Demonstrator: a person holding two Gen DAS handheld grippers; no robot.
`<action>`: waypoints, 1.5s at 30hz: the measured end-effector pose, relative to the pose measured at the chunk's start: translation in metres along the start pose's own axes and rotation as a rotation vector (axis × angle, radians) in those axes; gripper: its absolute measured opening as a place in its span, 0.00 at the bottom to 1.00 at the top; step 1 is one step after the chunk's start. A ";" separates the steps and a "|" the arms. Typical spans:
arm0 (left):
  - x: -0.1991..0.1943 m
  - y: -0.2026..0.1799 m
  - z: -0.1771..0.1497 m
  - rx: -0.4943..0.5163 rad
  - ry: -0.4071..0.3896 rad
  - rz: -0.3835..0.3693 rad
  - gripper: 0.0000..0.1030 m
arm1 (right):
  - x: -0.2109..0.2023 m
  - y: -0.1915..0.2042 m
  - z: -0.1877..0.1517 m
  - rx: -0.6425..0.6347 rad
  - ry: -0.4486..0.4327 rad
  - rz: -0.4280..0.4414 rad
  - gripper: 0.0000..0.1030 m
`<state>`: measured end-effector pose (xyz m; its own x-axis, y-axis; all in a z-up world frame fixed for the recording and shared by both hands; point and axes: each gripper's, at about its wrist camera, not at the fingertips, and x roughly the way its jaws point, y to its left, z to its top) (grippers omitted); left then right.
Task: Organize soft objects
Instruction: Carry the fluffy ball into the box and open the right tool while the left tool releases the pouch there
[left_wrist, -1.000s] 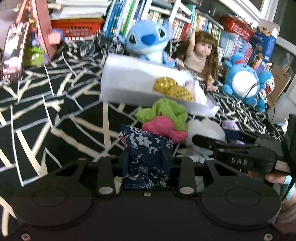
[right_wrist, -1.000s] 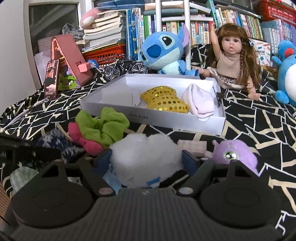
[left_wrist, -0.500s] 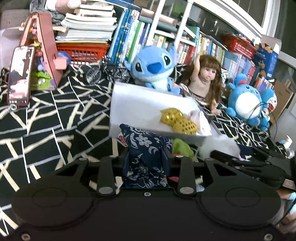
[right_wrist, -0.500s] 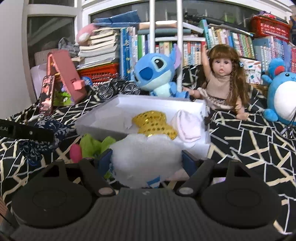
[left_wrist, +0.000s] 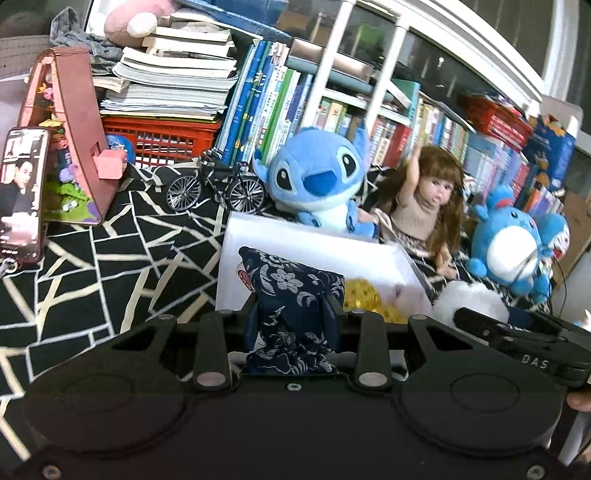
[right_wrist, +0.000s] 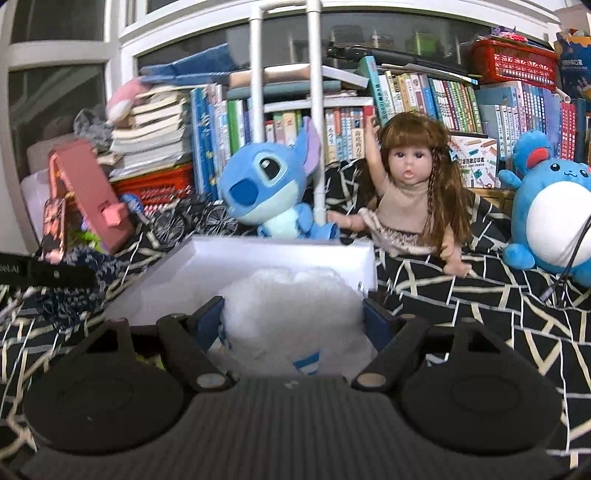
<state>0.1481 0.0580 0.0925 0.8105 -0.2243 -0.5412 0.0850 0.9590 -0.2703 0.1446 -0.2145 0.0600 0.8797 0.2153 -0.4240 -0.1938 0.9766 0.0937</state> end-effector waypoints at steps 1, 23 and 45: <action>0.005 0.000 0.005 -0.008 0.001 0.001 0.32 | 0.004 -0.002 0.006 0.011 -0.002 -0.004 0.77; 0.149 0.007 0.055 -0.044 0.109 0.161 0.32 | 0.122 -0.015 0.041 0.181 0.155 -0.017 0.77; 0.166 0.011 0.042 -0.058 0.137 0.141 0.35 | 0.147 -0.010 0.026 0.141 0.195 -0.057 0.78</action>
<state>0.3074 0.0389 0.0329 0.7250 -0.1141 -0.6793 -0.0603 0.9719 -0.2276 0.2873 -0.1927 0.0202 0.7843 0.1688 -0.5970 -0.0712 0.9804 0.1837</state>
